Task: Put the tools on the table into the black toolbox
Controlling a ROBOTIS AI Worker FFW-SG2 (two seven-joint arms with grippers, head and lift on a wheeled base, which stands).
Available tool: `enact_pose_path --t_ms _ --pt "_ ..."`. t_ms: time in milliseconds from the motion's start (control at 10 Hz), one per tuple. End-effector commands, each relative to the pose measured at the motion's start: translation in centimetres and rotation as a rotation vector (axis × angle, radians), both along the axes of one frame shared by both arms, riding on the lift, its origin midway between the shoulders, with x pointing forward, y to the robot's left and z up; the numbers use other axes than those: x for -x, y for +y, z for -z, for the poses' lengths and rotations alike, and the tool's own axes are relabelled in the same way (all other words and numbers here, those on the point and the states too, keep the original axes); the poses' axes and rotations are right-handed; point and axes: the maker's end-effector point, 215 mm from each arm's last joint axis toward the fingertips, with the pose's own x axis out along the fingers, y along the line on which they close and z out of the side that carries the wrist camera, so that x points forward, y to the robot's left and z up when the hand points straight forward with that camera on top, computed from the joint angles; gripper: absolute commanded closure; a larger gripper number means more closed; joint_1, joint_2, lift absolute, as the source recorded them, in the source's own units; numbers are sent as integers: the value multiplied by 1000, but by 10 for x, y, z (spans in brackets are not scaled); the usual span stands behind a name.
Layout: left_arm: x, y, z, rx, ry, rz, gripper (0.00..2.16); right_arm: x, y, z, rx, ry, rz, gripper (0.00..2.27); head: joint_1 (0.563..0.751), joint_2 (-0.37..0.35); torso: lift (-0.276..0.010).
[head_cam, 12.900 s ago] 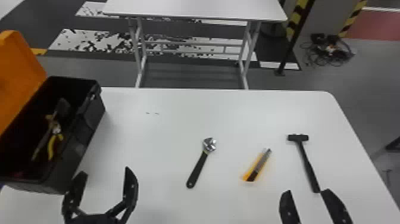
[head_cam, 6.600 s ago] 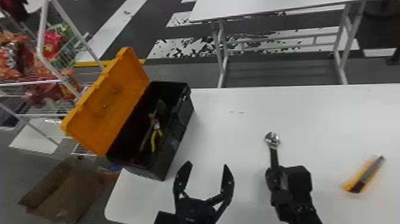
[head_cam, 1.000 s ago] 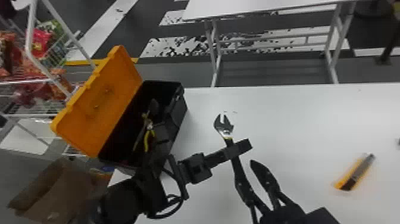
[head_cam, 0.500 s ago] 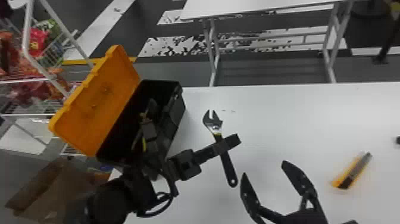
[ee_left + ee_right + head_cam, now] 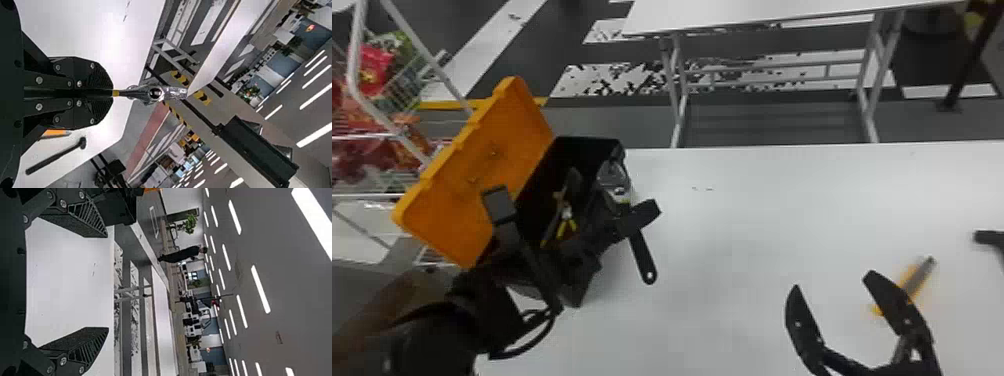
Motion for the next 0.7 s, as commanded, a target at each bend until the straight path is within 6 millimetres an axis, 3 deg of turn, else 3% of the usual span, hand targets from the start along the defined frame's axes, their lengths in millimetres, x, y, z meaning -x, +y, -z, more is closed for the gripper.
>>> enact_pose_path --t_ms 0,300,600 --pt "-5 31 -13 -84 -33 -56 2128 1 -24 -14 -20 -69 49 194 695 263 -75" --pt "-17 77 -35 -163 -124 -166 2132 12 -93 -46 -74 -226 163 194 695 269 -75" --pt "-37 125 -52 -346 -245 -292 2128 29 -145 -48 -73 -281 244 194 695 244 -75"
